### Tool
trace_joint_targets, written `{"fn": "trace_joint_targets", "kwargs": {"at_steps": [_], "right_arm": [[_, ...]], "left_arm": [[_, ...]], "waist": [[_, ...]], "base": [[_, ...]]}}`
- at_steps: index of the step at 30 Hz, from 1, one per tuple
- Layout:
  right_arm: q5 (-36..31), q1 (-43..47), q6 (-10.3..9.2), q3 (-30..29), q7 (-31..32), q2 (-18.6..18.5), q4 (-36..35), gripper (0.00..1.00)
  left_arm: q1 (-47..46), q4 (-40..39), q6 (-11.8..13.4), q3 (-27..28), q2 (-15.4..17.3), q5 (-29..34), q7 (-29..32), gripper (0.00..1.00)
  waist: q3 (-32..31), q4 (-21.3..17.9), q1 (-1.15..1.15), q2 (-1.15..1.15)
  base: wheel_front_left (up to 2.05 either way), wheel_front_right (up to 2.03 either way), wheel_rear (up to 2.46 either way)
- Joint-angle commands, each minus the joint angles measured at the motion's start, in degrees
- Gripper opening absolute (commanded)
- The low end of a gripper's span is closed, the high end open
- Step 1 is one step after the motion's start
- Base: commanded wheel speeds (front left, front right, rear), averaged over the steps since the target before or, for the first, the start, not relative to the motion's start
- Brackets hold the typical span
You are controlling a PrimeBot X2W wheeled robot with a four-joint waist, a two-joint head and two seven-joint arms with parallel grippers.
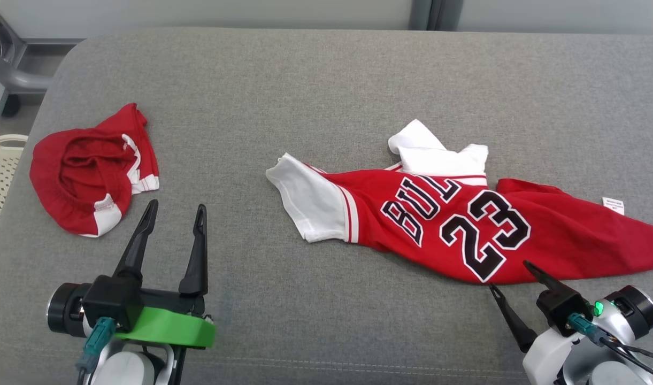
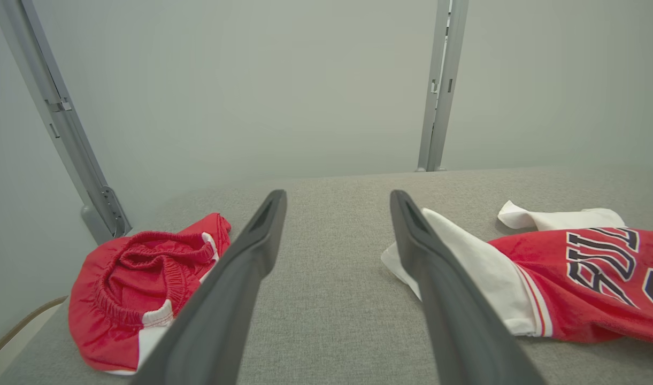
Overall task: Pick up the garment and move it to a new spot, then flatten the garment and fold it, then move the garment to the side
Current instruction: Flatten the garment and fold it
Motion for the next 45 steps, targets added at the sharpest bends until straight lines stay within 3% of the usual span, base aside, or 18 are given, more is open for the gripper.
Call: {"fn": "trace_joint_targets", "kwargs": {"at_steps": [1,5,9,10,11,12,17,23,32,35,40,45], "right_arm": [[-0.3,-0.6,-0.10,0.4,0.5,-1.0,0.6,1.00],[-1.2,-1.5,-0.10,1.4,1.6,-3.2,2.7,1.00],[-1.5,-3.4,-0.10,1.4,1.3,-3.1,4.7,1.00],[-1.4,-4.0,-0.10,1.4,1.1,-2.8,5.2,0.88],[-1.3,-4.7,-0.10,1.4,1.0,-2.6,5.7,0.32],[-1.1,-5.4,-0.10,1.6,1.0,-2.4,6.2,0.00],[1.8,-7.8,-0.10,3.2,1.2,-2.0,7.0,0.00],[7.4,-8.4,-0.10,5.6,5.3,-3.7,3.1,0.00],[24.4,-6.1,-0.09,8.6,24.4,-10.6,-13.6,0.00],[31.4,-5.0,-0.09,6.8,30.3,-12.1,-19.8,0.00],[43.9,-4.0,-0.06,1.5,38.3,-11.1,-27.5,0.00],[54.1,-7.0,-0.06,-5.9,42.6,-9.4,-27.0,0.00]], "left_arm": [[-1.0,0.2,-0.4,0.2,-0.4,0.3,-0.2,1.00],[-1.5,0.5,-1.1,0.7,-1.4,0.8,-0.2,1.00],[-1.8,0.8,-1.9,1.4,-2.2,1.3,-0.2,1.00],[-1.9,0.9,-2.2,1.5,-2.4,1.5,-0.2,1.00],[-2.1,0.9,-2.4,1.8,-2.5,1.7,-0.2,1.00],[-2.2,1.0,-2.5,1.9,-2.6,1.8,-0.2,1.00],[-2.7,1.1,-3.4,2.6,-2.9,2.7,-0.2,1.00],[-2.6,1.0,-3.9,3.4,-2.9,3.4,-0.2,1.00],[-2.0,0.8,-4.4,4.7,-3.0,4.3,-0.2,1.00],[-1.9,0.7,-4.5,4.9,-3.0,4.4,-0.2,1.00],[-2.5,0.9,-4.8,5.0,-3.3,4.6,-0.2,1.00],[-3.5,0.9,-5.2,4.7,-3.7,4.7,-0.2,1.00]], "waist": [[0.8,0.6,0.00,0.00],[1.6,0.7,0.00,0.00],[2.2,0.4,0.00,0.00],[2.4,0.2,0.00,0.00],[2.5,0.0,0.00,0.00],[2.6,-0.2,0.00,0.00],[2.7,-1.2,0.00,0.00],[2.8,-2.6,0.00,0.00],[3.0,-4.5,0.00,0.00],[3.1,-4.7,0.00,0.00],[3.6,-4.6,0.00,0.00],[4.6,-4.0,0.00,0.00]], "base": [[0.00,0.00,0.00],[0.00,0.00,0.00],[0.00,0.00,0.00],[0.00,0.00,0.00],[0.00,0.00,0.00],[0.00,0.00,0.00],[0.00,0.00,0.00],[0.00,0.00,0.00],[0.00,0.00,0.00],[0.00,0.00,0.00],[0.00,0.00,0.00],[0.00,0.00,0.00]]}}
